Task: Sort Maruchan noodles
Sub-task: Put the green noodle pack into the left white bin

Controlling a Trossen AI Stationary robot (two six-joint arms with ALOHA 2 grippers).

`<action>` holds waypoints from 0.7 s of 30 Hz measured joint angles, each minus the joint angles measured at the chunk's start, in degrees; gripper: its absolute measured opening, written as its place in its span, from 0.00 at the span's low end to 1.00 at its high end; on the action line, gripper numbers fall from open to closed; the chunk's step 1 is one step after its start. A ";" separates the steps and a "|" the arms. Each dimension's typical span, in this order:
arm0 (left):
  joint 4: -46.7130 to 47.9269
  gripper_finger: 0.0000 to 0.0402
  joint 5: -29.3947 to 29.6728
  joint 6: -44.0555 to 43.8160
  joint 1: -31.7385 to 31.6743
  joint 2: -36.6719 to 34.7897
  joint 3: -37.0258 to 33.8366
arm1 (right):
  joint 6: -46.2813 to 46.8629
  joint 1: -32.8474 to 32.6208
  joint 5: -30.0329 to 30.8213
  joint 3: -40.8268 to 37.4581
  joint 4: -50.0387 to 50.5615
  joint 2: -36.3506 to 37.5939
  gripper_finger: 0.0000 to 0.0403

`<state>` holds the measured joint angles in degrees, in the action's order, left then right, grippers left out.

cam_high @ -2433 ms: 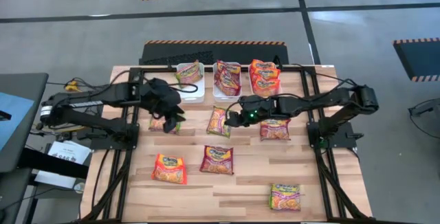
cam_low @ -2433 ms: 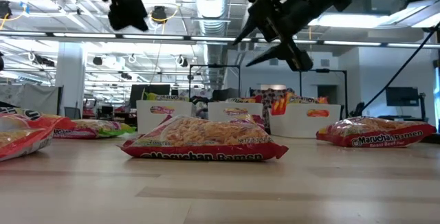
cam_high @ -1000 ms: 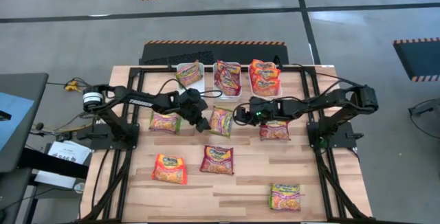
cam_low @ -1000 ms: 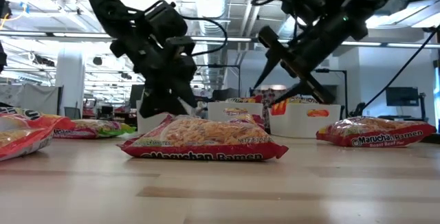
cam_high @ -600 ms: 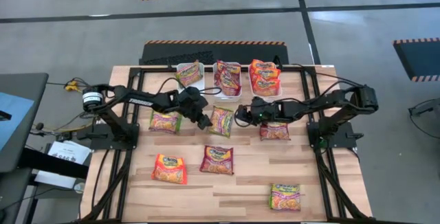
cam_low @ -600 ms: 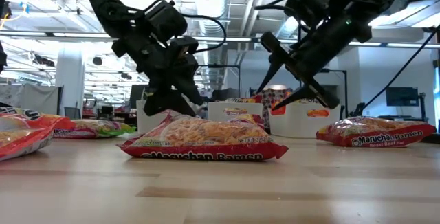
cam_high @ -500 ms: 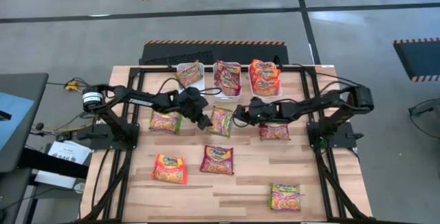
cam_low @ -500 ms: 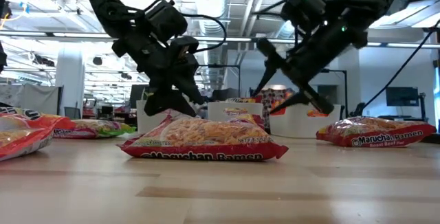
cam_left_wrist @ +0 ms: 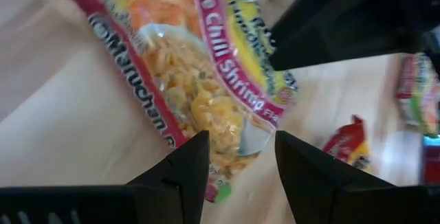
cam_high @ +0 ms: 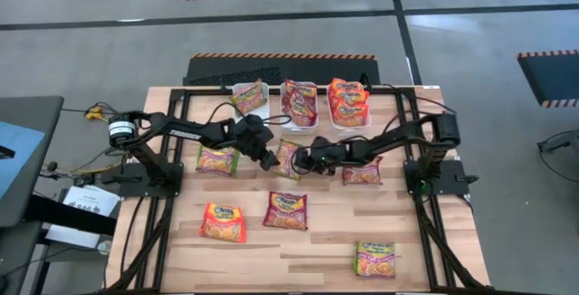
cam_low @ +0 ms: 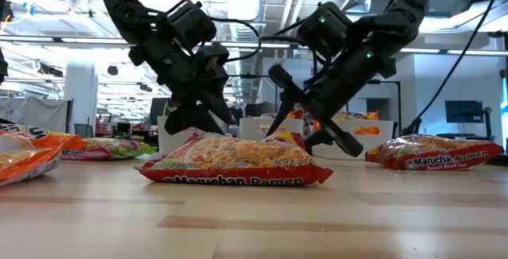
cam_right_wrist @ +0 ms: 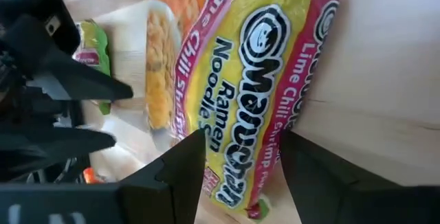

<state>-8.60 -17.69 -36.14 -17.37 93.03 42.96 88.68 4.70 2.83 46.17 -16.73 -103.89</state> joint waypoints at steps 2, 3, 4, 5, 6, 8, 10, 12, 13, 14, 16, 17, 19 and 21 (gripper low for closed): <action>1.60 0.38 1.14 0.06 0.00 0.00 0.00 | 0.00 0.18 -1.13 0.45 -0.24 -0.98 0.51; 2.12 0.38 1.50 0.37 -0.07 0.00 0.00 | 0.00 0.32 -1.48 0.62 -0.38 -1.49 0.51; 2.62 0.38 1.70 0.84 -0.19 0.00 0.00 | -0.01 0.32 -1.68 0.99 -0.65 -1.97 0.51; 2.98 0.38 1.67 1.02 -0.21 0.00 0.00 | 0.00 0.32 -1.99 1.20 -0.74 -2.30 0.50; 3.37 0.38 1.61 1.01 -0.22 0.00 0.00 | 0.00 0.34 -2.42 1.35 -0.65 -2.44 0.50; 3.83 0.38 1.66 1.01 -0.20 0.00 0.00 | -0.03 0.41 -2.69 2.17 -0.70 -3.36 0.51; 4.07 0.38 1.62 1.20 -0.20 0.00 0.00 | -0.30 0.62 -2.73 2.43 -0.42 -3.45 0.51; 5.13 0.38 1.87 1.66 -0.15 -0.02 0.00 | -0.85 0.76 -2.71 3.11 -0.55 -4.29 0.52; 5.68 0.38 1.91 1.88 -0.15 -0.02 0.00 | -1.42 0.76 -2.71 3.35 -0.47 -4.51 0.52; 5.56 0.38 1.89 1.90 -0.15 0.26 0.01 | -1.90 0.79 -2.71 3.75 -0.38 -4.51 0.52; 5.40 0.38 0.98 1.56 -0.02 1.40 0.09 | -2.88 0.80 -2.32 4.57 -0.19 -4.56 0.52; 5.18 0.38 -0.23 1.12 0.06 2.36 0.07 | -3.61 0.78 -1.54 5.04 -0.14 -4.94 0.52; 4.36 0.38 -2.96 -0.04 0.18 4.17 0.09 | -4.93 0.80 -0.67 5.96 0.39 -5.25 0.52; 3.99 0.38 -5.06 -0.33 0.11 5.67 0.15 | -5.62 0.80 -0.28 6.64 1.08 -5.29 0.52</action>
<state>-4.61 -22.75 -36.47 -17.26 98.71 43.11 83.05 5.50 2.55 52.81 -15.65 -109.19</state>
